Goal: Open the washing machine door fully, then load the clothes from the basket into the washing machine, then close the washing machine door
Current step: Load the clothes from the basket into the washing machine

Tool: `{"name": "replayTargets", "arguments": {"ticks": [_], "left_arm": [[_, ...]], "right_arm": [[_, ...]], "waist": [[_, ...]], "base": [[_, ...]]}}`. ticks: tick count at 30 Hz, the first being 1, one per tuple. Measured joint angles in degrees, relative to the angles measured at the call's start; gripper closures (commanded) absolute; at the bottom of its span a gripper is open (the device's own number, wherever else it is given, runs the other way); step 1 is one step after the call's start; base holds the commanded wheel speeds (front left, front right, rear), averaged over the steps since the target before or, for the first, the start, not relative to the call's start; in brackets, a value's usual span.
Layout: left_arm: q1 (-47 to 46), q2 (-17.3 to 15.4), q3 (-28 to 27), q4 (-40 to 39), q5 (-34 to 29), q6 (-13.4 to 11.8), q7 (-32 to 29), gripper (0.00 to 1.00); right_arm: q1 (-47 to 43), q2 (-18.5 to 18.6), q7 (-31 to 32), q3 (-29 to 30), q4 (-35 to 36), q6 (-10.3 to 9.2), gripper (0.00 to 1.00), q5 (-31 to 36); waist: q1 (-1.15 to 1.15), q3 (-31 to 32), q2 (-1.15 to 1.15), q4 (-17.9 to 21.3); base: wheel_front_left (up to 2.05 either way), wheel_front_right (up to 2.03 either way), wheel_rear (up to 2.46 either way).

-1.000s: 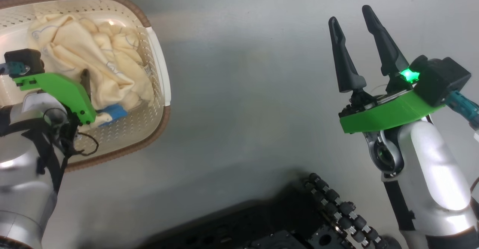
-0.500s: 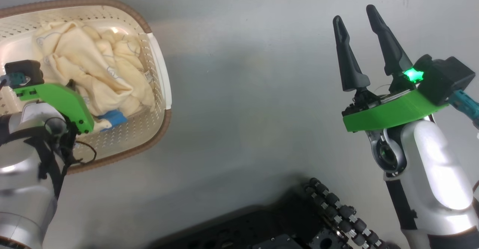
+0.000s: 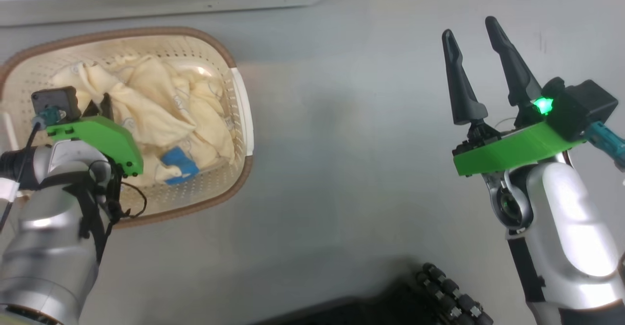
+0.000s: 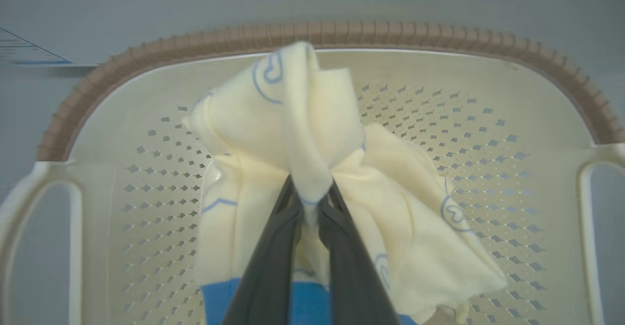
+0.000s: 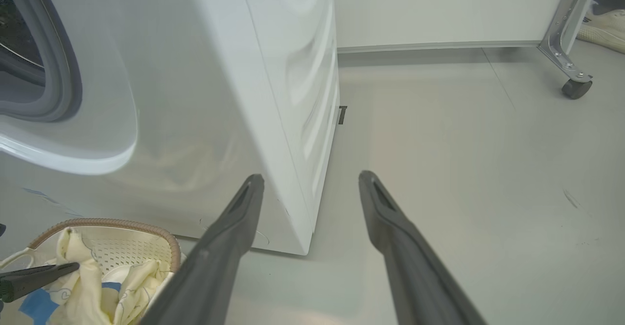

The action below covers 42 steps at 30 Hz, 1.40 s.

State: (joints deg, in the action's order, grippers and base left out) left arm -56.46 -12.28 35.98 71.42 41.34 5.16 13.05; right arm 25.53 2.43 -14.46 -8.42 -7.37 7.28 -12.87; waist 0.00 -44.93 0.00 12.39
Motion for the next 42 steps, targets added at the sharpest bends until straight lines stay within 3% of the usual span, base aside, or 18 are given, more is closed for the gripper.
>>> {"name": "replayTargets", "arguments": {"ticks": [6, 20, 32, 42], "left_arm": [[2.55, 0.33, -0.52, -2.76, -0.82, -1.99, 1.12, 1.0], [18.08, -1.87, -9.36, -25.09, -8.76, -9.25, 1.13, 1.0], [31.04, -3.88, -13.89, -39.58, -14.57, -13.13, 1.14, 1.0], [38.84, -5.3, -14.47, -47.35, -15.27, -16.07, 1.03, 1.0]], "right_arm": [[-3.18, 0.0, 0.0, 1.24, -1.48, 0.0, 0.0, 1.14], [-9.96, 0.0, 0.0, 3.13, -5.05, 0.0, 0.0, 3.45], [-16.0, 0.0, 0.62, 4.03, -6.46, 0.0, 0.0, 4.41], [-20.01, -0.01, 2.19, 4.52, -5.48, 0.0, 0.0, 4.9]], "waist": [[0.0, 5.21, 0.0, -1.46], [0.0, 18.41, 0.0, -4.11], [-0.01, 29.7, 0.0, -5.59], [-0.01, 36.78, 0.0, -6.97]], "base": [[0.0, 0.0, 0.0], [0.0, 0.0, 0.0], [0.0, 0.0, 0.0], [0.0, 0.0, 0.0]]}}
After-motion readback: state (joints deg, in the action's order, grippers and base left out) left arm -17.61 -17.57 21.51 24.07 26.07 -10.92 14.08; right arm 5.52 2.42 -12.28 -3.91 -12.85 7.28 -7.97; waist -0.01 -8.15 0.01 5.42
